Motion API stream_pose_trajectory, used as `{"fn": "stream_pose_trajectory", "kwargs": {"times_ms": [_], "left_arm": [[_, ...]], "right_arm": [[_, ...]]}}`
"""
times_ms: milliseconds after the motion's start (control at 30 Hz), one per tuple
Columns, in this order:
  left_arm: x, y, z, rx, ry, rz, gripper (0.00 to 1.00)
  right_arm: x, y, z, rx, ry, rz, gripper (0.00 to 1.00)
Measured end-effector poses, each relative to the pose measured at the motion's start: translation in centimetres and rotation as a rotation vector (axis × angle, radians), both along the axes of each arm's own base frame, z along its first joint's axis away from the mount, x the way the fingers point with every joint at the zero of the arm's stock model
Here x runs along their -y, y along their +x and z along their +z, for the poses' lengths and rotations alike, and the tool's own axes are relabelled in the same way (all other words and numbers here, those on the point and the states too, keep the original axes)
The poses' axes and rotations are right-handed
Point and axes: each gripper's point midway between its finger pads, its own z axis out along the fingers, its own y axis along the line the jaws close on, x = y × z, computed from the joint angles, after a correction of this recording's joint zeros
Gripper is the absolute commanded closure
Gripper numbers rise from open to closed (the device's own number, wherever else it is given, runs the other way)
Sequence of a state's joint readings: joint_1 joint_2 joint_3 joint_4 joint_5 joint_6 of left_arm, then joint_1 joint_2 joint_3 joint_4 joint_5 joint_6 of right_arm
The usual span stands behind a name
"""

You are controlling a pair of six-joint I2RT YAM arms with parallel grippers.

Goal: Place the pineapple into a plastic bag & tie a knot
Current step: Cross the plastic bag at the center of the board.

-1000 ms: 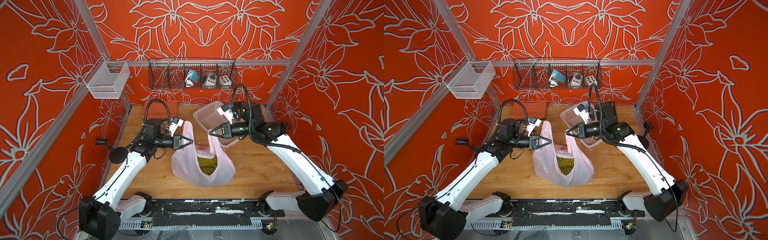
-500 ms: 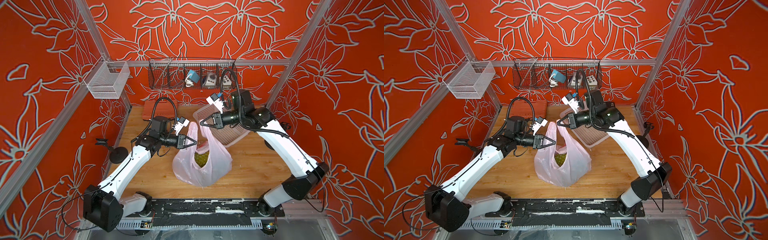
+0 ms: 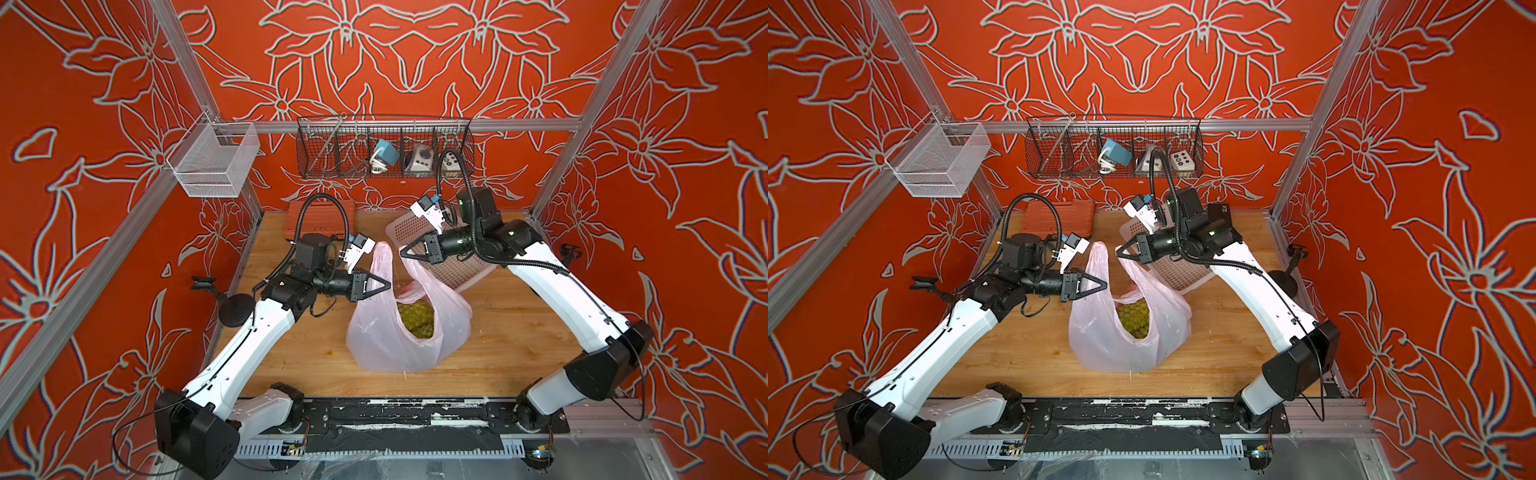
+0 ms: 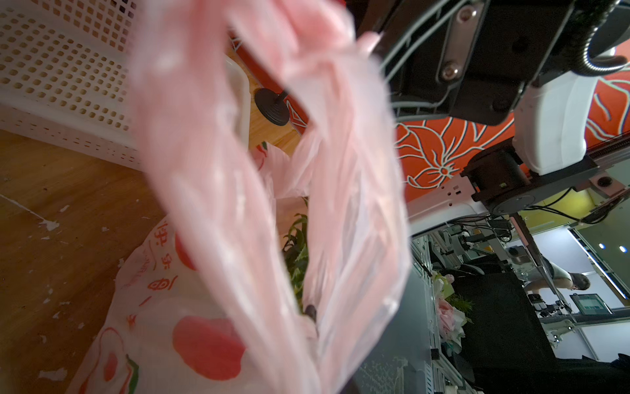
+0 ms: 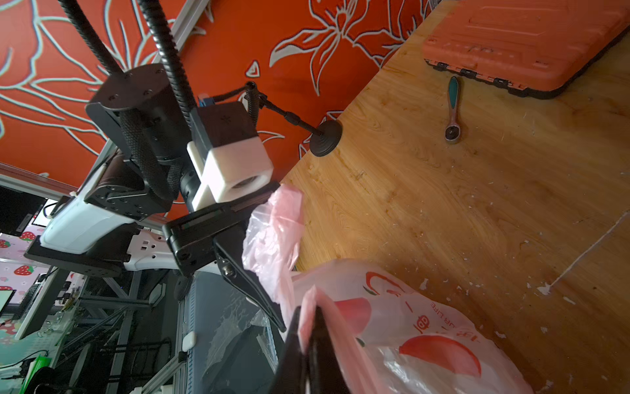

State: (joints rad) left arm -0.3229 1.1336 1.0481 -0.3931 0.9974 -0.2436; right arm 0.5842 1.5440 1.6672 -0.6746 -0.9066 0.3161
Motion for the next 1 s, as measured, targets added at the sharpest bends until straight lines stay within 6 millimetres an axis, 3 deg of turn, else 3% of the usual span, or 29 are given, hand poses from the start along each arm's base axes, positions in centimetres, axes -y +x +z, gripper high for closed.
{"fn": "stream_pose_trajectory", "kwargs": {"times_ms": [167, 400, 500, 667, 1000], "left_arm": [[0.2, 0.2, -0.2, -0.03, 0.011, -0.014, 1.0], [0.3, -0.3, -2.5, -0.14, 0.007, -0.025, 1.0], [0.2, -0.8, -3.5, -0.176, -0.003, -0.024, 1.0], [0.4, -1.7, -2.9, -0.171, -0.031, -0.048, 1.0], [2.0, -2.2, -3.2, -0.187, -0.044, -0.114, 1.0]], "right_arm": [[0.6, -0.7, -1.8, 0.002, -0.035, 0.003, 1.0], [2.2, -2.9, -4.8, -0.026, -0.082, -0.005, 1.0], [2.8, -3.8, -4.7, -0.012, -0.071, -0.006, 1.0], [3.1, -5.2, -3.0, 0.025, -0.008, 0.024, 1.0], [0.4, -6.6, -2.9, -0.008, 0.022, 0.154, 1.0]]}}
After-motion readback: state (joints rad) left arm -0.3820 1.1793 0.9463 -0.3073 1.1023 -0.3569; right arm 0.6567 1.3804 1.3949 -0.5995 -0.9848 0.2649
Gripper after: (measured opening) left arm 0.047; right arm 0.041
